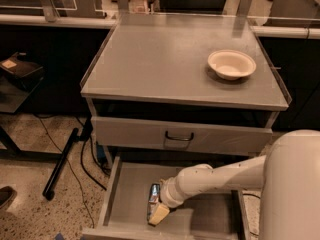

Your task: Pick redbull can from middle drawer and place on counter

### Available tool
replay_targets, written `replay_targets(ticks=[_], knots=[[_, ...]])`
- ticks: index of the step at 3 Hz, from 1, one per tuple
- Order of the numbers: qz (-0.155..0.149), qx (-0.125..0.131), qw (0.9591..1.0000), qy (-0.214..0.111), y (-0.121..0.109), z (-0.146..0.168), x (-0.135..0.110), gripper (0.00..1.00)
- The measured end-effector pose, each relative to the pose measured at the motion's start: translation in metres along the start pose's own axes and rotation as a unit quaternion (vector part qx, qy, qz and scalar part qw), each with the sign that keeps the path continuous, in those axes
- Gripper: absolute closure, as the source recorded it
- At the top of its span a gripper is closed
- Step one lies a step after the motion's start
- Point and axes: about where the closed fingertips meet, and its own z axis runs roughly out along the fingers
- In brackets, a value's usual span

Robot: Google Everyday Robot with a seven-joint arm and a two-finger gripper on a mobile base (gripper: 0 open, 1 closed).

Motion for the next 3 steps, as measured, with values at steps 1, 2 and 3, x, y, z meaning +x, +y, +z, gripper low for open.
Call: replay_targets(ticks=[1,2,3], knots=[[0.010,0.029,0.9995,-0.012,0.017,-0.029,-0.004,1.00],[0.020,0.049,0.9985,-0.017,0.030,-0.051,-0.003,1.00],[0.024,0.066,0.9975,-0.013,0.033,-0.076,-0.007,1.00]])
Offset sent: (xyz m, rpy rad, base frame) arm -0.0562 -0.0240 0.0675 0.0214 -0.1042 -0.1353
